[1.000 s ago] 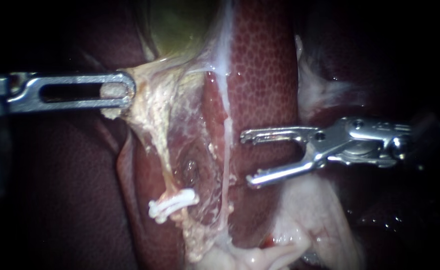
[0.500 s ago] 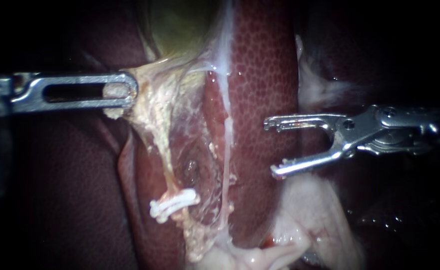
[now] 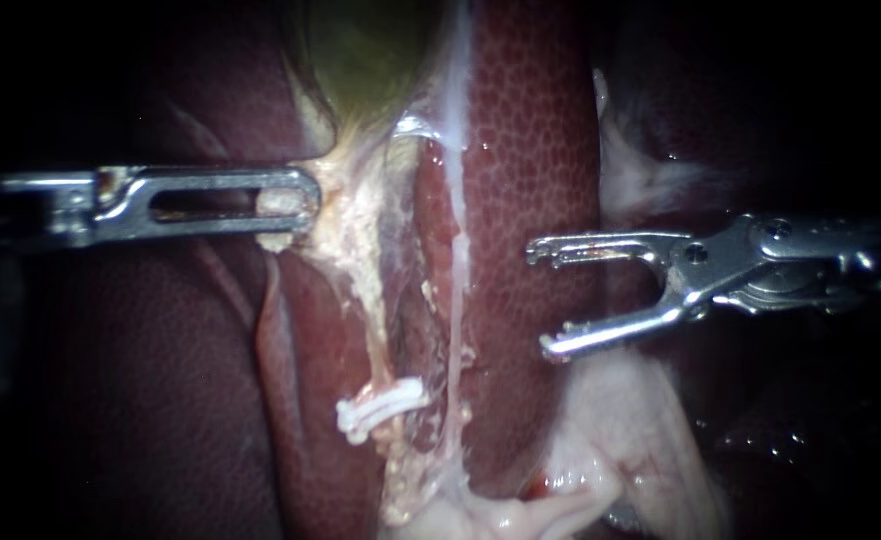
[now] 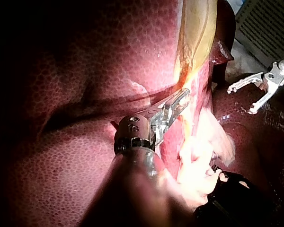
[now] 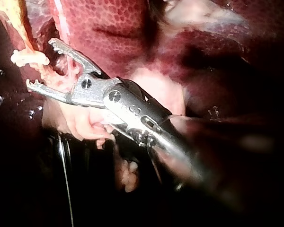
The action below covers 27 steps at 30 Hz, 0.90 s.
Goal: Going back second clip left tube
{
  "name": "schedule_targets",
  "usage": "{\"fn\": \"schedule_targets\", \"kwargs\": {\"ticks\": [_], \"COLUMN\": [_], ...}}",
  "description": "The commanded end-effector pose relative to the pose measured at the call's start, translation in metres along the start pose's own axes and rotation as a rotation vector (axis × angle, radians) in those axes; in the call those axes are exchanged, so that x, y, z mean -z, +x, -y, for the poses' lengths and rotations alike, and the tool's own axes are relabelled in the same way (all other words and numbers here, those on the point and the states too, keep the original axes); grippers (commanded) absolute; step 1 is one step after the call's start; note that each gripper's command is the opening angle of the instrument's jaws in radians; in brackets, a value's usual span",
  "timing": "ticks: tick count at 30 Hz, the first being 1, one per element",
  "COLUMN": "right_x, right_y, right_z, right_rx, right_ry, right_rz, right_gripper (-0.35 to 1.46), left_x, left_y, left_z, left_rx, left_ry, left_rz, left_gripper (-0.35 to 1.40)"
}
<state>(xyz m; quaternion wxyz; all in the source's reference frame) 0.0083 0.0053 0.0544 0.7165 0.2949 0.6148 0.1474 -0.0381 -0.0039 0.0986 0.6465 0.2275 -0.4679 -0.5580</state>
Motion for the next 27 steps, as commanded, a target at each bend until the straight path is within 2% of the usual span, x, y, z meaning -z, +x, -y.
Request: {"fn": "schedule_targets", "kwargs": {"ticks": [1, 9, 27], "right_x": [-0.0001, -0.0003, -0.0005], "right_y": [0.0, 0.0, 0.0002], "right_z": [0.0, 0.0002, 0.0004], "right_rx": [0.0, 0.001, 0.002], "right_ry": [0.0, -0.001, -0.002], "right_rz": [0.0, -0.001, -0.003], "right_gripper": [0.6, 0.6, 0.6], "left_x": [-0.0004, -0.0028, -0.0028], "left_y": [0.0003, 0.0017, 0.0016], "left_z": [-0.0001, -0.0005, -0.0004], "left_rx": [0.0, -0.002, -0.002], "left_ry": [-0.005, -0.004, -0.003], "left_rz": [-0.006, -0.027, -0.028], "left_gripper": [-0.35, -0.35, -0.35]}}
